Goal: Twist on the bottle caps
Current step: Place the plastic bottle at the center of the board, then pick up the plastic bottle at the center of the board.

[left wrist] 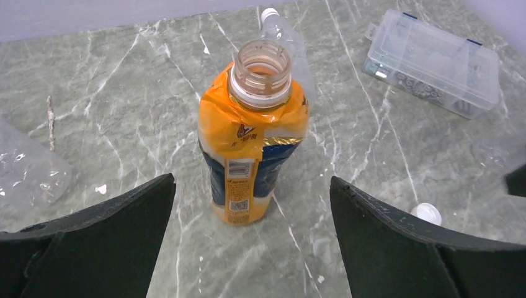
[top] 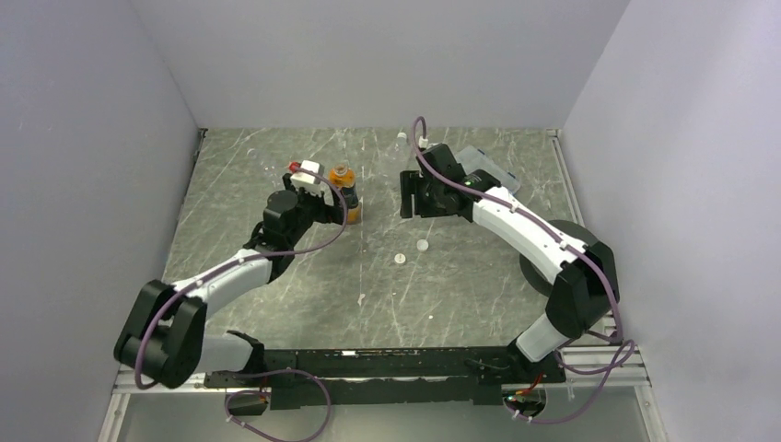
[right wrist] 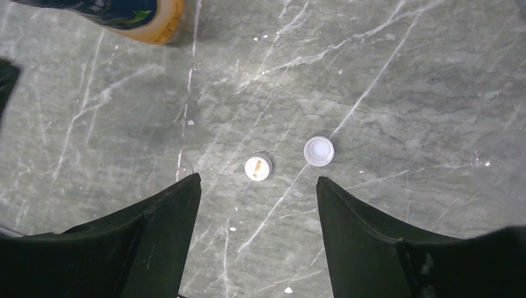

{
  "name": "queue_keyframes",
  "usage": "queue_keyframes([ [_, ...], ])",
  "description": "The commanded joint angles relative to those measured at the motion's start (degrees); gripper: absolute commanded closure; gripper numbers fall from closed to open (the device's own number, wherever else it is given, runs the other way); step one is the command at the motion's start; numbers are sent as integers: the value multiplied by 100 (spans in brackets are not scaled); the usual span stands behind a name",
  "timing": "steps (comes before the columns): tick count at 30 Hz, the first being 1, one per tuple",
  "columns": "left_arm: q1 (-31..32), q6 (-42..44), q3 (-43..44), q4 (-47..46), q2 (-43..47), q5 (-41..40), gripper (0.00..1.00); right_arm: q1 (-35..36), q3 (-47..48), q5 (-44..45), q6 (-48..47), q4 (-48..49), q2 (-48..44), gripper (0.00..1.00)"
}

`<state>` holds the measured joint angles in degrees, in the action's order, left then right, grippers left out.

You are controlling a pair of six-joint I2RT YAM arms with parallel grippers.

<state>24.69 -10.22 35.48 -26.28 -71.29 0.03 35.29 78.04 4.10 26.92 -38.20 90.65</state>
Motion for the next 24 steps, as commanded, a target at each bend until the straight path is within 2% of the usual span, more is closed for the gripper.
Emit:
queue_keyframes([
  [1,-64,382,-151,-1972,-558,12,1,-6,-52,-58,-90,228,-504,28],
  [14,-96,159,-607,-4465,-2425,498,0,-4,-459,-72,-132,347,-960,28],
  [24,-96,57,-598,-5884,-3751,443,4,-4,-659,-148,-127,433,-996,28],
])
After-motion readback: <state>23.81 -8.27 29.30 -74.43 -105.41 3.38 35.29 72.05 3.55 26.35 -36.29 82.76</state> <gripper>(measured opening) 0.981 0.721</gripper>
